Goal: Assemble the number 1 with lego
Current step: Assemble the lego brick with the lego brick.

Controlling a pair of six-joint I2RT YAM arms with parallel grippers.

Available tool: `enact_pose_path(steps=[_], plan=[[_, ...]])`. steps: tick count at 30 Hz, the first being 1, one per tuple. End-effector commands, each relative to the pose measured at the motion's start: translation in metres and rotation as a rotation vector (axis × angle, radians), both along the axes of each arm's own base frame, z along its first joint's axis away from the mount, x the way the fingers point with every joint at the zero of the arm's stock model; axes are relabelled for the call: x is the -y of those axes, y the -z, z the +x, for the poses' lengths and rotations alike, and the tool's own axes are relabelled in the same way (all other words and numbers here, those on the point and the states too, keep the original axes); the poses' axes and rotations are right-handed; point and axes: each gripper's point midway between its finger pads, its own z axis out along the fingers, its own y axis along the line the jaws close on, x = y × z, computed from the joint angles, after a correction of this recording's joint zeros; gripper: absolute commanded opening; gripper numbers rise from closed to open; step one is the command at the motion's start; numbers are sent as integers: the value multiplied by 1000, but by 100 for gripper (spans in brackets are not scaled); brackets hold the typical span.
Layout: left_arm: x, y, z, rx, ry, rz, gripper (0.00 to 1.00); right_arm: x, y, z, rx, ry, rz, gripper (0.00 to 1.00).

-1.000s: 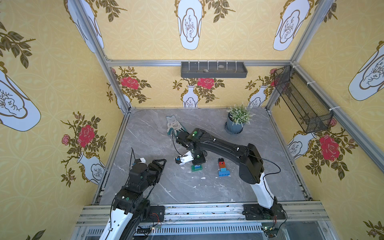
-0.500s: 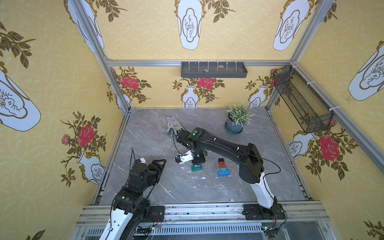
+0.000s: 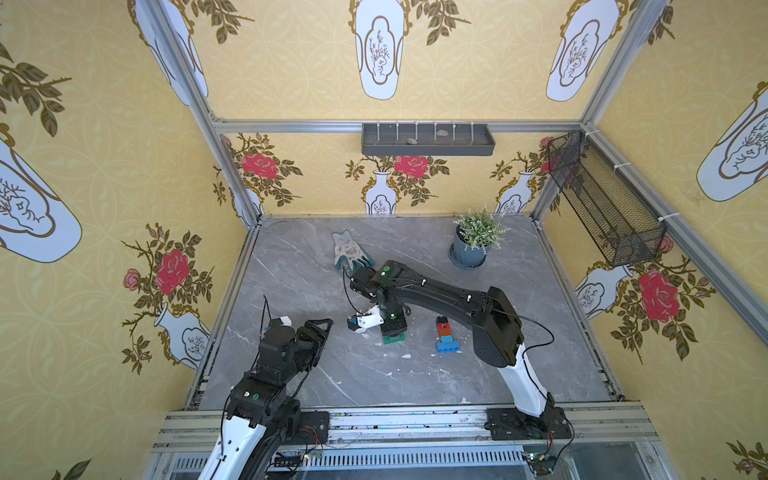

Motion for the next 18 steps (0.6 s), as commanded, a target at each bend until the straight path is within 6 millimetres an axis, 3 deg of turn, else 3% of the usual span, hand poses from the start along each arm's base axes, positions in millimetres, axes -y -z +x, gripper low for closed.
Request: enact_pose_path(steps=[1,11,14,18], plan=[[1,-3,1,17,13,9,71,-1,-4,1,6,-3,13,53],[2,-2,2,11,25,19,71,-13,-32,-9,-14,-5,141,60],[5,-4,3,19,47,23,71,-22,-54,-15,-16,-10,245,60],[12,-8,6,34,94,36,71,-44,-101,-27,-49,25,484,61]])
